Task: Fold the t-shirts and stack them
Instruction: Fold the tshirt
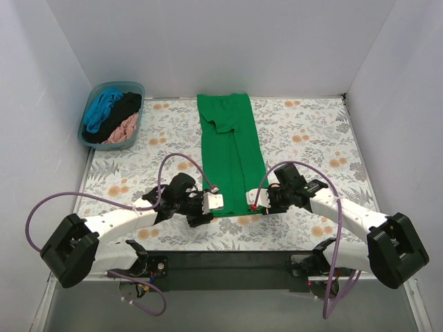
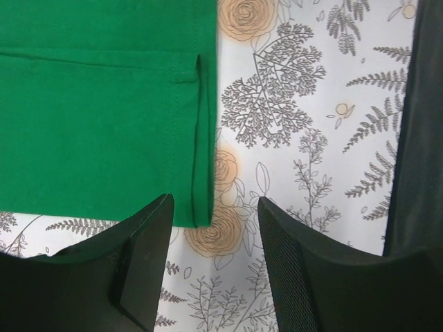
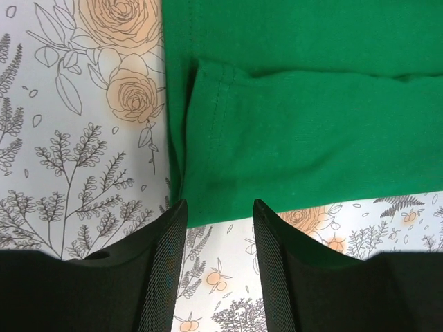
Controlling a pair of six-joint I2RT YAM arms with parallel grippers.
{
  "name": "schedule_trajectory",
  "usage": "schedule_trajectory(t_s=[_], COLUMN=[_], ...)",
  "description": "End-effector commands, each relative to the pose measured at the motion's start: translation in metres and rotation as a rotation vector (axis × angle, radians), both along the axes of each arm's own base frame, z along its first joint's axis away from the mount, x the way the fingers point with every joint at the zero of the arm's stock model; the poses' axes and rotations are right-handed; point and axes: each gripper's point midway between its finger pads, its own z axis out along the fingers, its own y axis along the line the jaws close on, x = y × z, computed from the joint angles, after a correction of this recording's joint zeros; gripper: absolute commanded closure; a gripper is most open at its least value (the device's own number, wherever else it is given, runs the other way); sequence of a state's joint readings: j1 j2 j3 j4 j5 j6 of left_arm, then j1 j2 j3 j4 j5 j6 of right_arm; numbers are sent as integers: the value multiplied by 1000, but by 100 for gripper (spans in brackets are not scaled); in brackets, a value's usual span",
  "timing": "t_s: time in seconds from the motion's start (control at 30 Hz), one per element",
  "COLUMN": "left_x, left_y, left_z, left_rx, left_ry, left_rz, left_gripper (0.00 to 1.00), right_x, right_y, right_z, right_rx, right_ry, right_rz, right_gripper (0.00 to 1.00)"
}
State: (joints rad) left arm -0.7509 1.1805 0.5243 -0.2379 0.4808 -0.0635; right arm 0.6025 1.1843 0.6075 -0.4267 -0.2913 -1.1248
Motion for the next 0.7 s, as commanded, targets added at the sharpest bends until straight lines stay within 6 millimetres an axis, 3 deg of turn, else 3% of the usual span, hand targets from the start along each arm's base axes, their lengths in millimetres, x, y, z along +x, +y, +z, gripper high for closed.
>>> schedule_trajectory(t_s=[0.0,0.27,0.5,0.67], left_x=[16,16,16,15], left_y=[-11,-12,-12,-10], left_z=[8,1,-3,-6], left_rx=[-36,-29,-18,-11], left_ry=[-78,-66,-49,-44], left_rz=[11,11,22,23], left_gripper=[50,50,50,50], right_x=[8,-7,-11,-16], right_y=[8,2,-2,-8], right_z=[1,-9,-22,-38], right_rx=[17,12,-31,-77], right_ry=[-55,-27,24,76], right_rz=[50,86,82,82], right_gripper=[51,50,42,47])
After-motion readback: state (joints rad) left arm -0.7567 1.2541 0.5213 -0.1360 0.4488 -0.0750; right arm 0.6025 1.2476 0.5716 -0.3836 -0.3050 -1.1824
